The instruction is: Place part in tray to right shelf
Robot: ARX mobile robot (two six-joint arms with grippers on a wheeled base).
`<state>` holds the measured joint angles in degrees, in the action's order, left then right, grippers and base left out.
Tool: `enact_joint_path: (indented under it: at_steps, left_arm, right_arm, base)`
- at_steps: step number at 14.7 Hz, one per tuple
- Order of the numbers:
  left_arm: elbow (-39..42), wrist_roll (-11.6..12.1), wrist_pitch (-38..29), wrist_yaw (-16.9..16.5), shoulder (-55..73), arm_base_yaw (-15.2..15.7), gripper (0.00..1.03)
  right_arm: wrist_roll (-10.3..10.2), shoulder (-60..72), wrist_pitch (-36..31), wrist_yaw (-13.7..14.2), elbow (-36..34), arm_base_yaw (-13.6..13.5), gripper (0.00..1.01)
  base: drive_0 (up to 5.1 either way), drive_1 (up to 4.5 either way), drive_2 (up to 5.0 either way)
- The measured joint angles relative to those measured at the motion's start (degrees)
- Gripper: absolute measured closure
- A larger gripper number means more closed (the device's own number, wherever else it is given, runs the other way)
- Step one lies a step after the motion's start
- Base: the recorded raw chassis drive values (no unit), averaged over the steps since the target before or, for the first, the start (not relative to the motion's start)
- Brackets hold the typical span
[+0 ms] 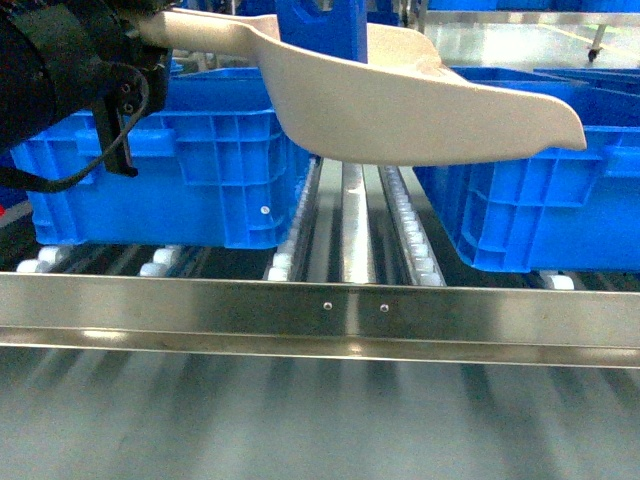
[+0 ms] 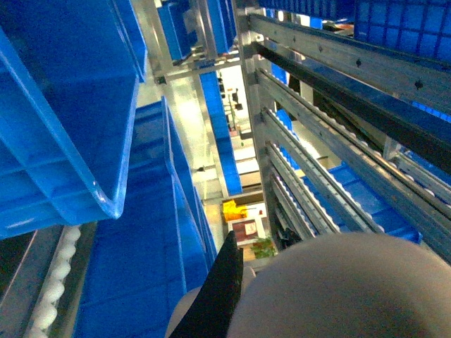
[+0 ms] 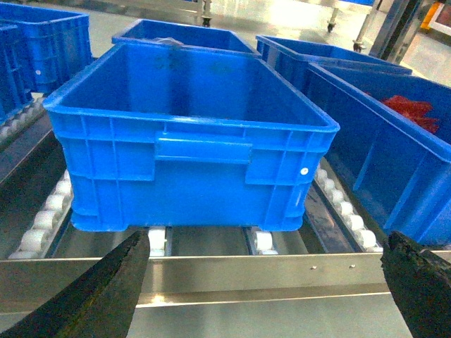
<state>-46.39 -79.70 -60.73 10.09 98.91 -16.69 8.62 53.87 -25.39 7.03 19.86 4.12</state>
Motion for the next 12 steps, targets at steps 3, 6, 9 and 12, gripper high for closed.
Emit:
enact_joint_path:
  at_steps: [3, 6, 9, 12]
  left_arm:
    - [-8.0, 1.4, 12.5, 8.5, -5.6, 6.1, 0.9]
    - [-28.8, 19.4, 29.4, 21.1, 2.1, 13.9, 0.9]
    - [-32.9, 24.6, 30.1, 24.2, 4.5, 14.3, 0.9]
    - [-38.0, 31.7, 30.8, 26.5, 8.3, 15.1, 0.9]
  right_arm:
    - [0.0, 0.0, 0.0, 0.0, 0.0, 0.0, 0.03]
    - [0.0, 0.0, 0.0, 0.0, 0.0, 0.0, 0.03]
    - [0.0, 0.0, 0.0, 0.0, 0.0, 0.0, 0.03]
    - [0.0, 0.0, 0.0, 0.0, 0.0, 0.0, 0.03]
  base:
    - [0.0, 0.0, 0.0]
    - [0.0, 0.0, 0.0]
    - [0.0, 0.0, 0.0]
    - [0.0, 0.0, 0.0]
